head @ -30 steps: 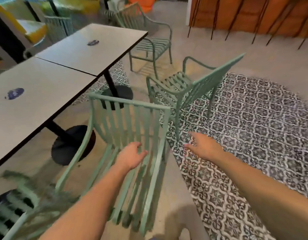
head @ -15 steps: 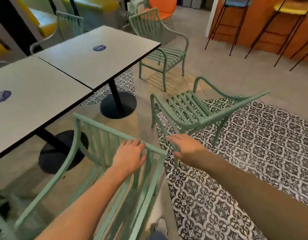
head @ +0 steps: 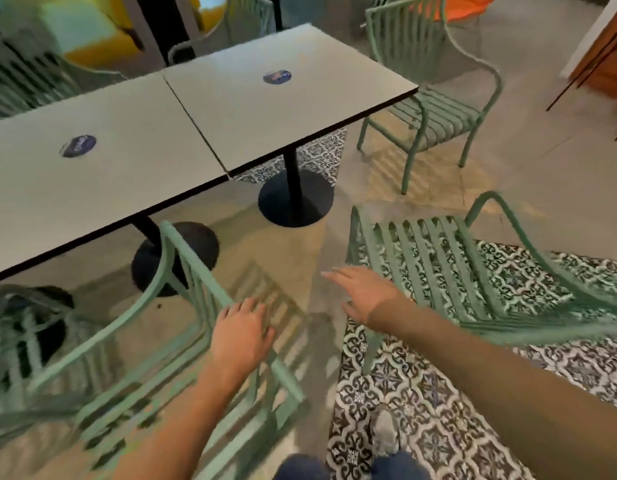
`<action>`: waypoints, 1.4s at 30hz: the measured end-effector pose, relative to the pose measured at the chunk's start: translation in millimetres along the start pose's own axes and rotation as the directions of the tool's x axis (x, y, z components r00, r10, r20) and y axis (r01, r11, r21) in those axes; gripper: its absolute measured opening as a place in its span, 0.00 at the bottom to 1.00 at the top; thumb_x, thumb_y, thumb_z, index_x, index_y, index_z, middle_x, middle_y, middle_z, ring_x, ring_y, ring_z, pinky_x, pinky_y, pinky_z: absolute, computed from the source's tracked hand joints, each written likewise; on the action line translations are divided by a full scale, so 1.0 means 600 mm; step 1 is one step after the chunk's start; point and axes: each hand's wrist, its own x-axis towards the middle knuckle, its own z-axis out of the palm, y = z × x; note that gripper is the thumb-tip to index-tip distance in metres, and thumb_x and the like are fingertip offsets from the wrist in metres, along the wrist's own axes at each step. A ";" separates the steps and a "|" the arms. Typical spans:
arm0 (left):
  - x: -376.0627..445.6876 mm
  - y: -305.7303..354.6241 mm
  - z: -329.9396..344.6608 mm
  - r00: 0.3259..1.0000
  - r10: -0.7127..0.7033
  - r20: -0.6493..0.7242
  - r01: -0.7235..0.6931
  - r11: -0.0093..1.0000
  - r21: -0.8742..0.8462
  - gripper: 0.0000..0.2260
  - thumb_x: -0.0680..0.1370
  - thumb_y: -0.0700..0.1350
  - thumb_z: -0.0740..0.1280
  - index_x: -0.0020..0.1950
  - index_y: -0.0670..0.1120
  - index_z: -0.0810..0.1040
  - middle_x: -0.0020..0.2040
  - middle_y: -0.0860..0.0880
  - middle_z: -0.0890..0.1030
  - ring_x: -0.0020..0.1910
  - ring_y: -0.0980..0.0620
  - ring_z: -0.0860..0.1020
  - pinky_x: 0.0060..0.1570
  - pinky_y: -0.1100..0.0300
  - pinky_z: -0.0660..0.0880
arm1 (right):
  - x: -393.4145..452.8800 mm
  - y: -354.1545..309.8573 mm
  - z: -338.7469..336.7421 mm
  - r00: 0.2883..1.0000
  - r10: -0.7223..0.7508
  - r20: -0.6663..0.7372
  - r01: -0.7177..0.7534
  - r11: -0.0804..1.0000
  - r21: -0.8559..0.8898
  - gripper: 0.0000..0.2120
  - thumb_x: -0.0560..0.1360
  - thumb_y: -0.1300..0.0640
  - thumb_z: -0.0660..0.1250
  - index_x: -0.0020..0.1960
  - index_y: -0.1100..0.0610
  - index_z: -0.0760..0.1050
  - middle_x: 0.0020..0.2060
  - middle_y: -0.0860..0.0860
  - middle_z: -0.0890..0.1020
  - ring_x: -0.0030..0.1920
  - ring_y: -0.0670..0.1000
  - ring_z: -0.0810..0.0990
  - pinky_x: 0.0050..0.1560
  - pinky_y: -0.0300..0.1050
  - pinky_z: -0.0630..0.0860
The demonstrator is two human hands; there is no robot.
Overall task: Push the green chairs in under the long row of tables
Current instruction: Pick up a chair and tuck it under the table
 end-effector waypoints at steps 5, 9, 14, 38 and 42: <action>0.002 0.045 0.003 0.982 -0.189 -0.011 0.188 0.981 -0.038 0.16 0.76 0.54 0.65 0.59 0.48 0.80 0.57 0.48 0.80 0.56 0.46 0.78 0.56 0.51 0.74 | 0.045 0.055 -0.014 0.990 -0.122 0.070 0.124 0.992 -0.013 0.29 0.78 0.58 0.61 0.77 0.51 0.56 0.74 0.51 0.63 0.74 0.53 0.60 0.74 0.50 0.55; 0.025 0.101 0.006 0.978 -0.208 0.022 0.209 0.975 -0.069 0.15 0.74 0.54 0.62 0.55 0.47 0.80 0.53 0.48 0.81 0.53 0.45 0.80 0.55 0.51 0.75 | 0.047 0.100 -0.003 0.987 -0.121 0.102 0.115 0.992 0.058 0.30 0.77 0.58 0.61 0.77 0.50 0.56 0.75 0.50 0.62 0.74 0.51 0.59 0.75 0.47 0.54; 0.091 0.156 -0.011 0.984 -0.147 0.101 0.161 0.975 -0.156 0.19 0.78 0.56 0.60 0.65 0.49 0.74 0.59 0.50 0.78 0.58 0.48 0.76 0.57 0.53 0.72 | 0.027 0.145 0.001 0.998 0.054 0.021 -0.057 0.989 0.136 0.30 0.77 0.57 0.63 0.77 0.51 0.58 0.73 0.49 0.66 0.71 0.51 0.65 0.72 0.46 0.61; 0.103 0.462 0.079 0.406 0.107 0.908 0.858 -0.386 -0.338 0.14 0.79 0.35 0.63 0.64 0.34 0.67 0.63 0.29 0.72 0.53 0.33 0.78 0.26 0.50 0.80 | -0.400 0.483 0.036 0.106 0.832 0.545 0.231 -0.554 0.800 0.16 0.78 0.57 0.65 0.64 0.57 0.70 0.62 0.60 0.72 0.55 0.59 0.77 0.45 0.59 0.82; 0.112 0.458 0.082 0.420 0.086 0.903 0.859 -0.360 -0.365 0.15 0.80 0.34 0.61 0.66 0.34 0.66 0.61 0.30 0.72 0.50 0.34 0.78 0.25 0.53 0.79 | -0.360 0.498 0.049 0.018 0.862 0.506 0.145 -0.503 0.852 0.31 0.77 0.69 0.62 0.74 0.55 0.53 0.63 0.62 0.71 0.54 0.59 0.77 0.52 0.54 0.79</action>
